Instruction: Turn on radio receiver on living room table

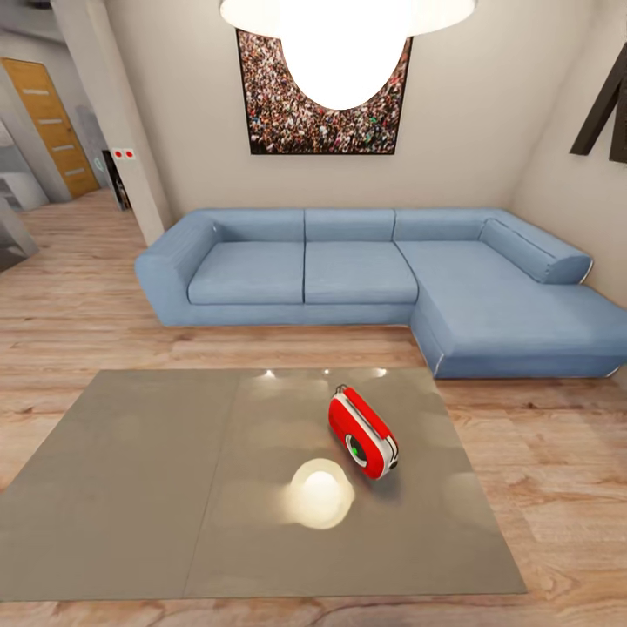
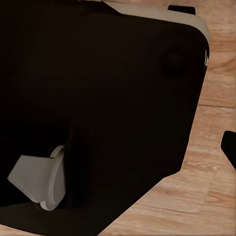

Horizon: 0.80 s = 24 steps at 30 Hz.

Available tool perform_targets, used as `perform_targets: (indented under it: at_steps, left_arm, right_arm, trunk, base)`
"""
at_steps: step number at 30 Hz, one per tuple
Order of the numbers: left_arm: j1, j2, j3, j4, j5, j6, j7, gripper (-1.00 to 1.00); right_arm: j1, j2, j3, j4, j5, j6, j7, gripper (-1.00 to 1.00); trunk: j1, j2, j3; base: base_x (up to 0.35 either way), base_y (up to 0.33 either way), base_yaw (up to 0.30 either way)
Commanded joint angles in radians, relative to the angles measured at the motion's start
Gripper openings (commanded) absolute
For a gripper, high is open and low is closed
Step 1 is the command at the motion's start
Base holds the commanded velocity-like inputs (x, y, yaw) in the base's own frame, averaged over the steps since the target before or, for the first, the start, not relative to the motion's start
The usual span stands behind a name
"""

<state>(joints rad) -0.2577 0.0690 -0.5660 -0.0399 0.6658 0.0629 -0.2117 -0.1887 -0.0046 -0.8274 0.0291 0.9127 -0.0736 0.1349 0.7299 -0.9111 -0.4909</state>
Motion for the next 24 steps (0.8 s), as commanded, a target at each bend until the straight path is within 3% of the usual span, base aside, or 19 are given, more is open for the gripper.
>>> perform_targets:
  at_steps: [1,24]
  left_arm:
    - [0.000,0.000,0.000,0.000,0.000,0.000,0.000,-1.00]
    - [0.000,0.000,0.000,0.000,0.000,0.000,0.000,-1.00]
  right_arm:
    - [0.000,0.000,0.000,0.000,0.000,0.000,0.000,1.00]
    - [0.000,0.000,0.000,0.000,-0.001,0.000,0.000,1.00]
  trunk:
    - [0.000,0.000,0.002]
    - [0.000,0.000,0.036]
  base:
    - [0.000,0.000,0.000]
    - [0.000,0.000,0.000]
